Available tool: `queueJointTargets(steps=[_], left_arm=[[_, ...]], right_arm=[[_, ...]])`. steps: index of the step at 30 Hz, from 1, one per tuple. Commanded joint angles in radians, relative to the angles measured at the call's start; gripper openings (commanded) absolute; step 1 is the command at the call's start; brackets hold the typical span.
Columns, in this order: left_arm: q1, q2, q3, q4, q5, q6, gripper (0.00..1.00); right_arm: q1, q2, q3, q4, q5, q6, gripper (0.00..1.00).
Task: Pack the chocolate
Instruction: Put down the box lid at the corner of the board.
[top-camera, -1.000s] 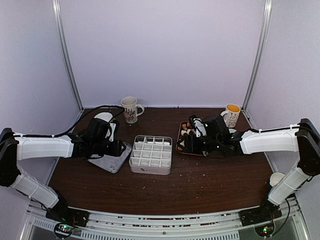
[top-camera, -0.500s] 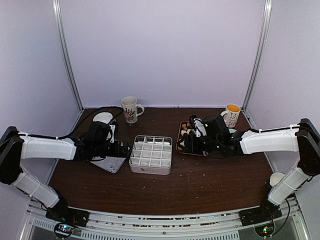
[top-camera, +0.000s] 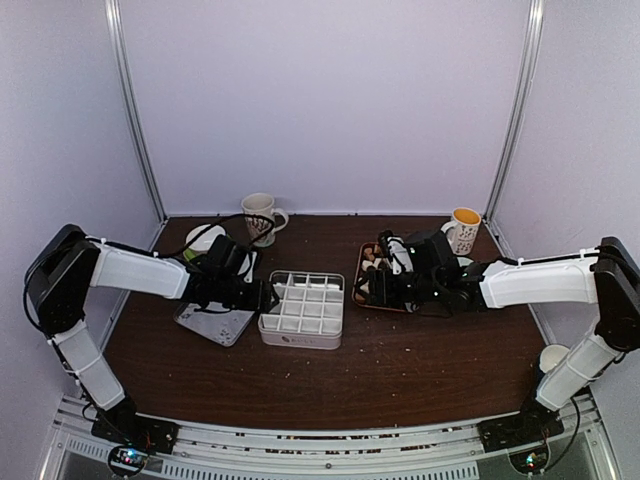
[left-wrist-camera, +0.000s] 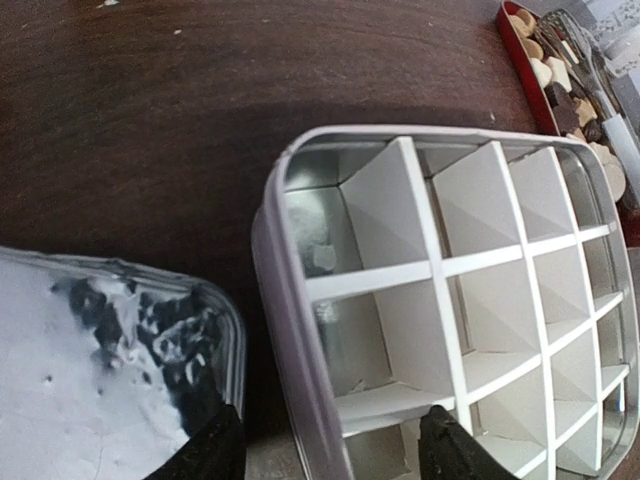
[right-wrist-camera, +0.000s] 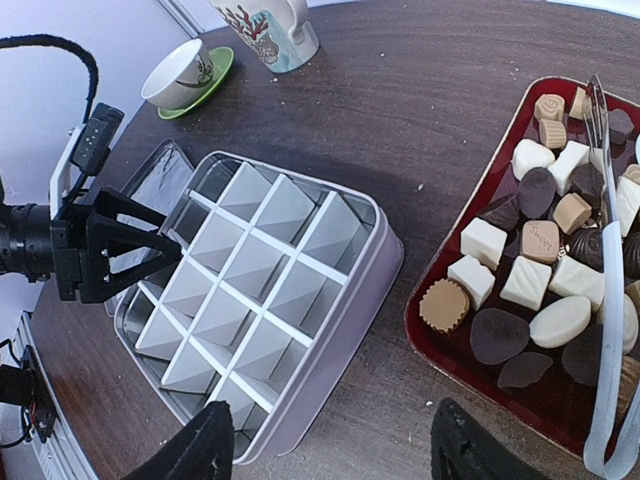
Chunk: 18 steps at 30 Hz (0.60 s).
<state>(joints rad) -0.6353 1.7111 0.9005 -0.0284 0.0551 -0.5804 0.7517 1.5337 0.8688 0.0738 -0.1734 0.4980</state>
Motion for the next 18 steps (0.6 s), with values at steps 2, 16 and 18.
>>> queueJointTargets(steps=[2, 16, 18], left_arm=[[0.007, 0.061, 0.064, -0.046, 0.044, -0.014, 0.53], [0.006, -0.009, 0.023, -0.117, 0.032, -0.052, 0.50], [0.006, -0.021, 0.013, -0.125, 0.033, -0.050, 0.50]], right_arm=[[-0.005, -0.016, -0.006, -0.001, 0.029, 0.004, 0.68], [-0.005, -0.008, -0.003, 0.012, 0.021, -0.002, 0.68], [-0.006, -0.003, -0.002, 0.014, 0.019, -0.001, 0.68]])
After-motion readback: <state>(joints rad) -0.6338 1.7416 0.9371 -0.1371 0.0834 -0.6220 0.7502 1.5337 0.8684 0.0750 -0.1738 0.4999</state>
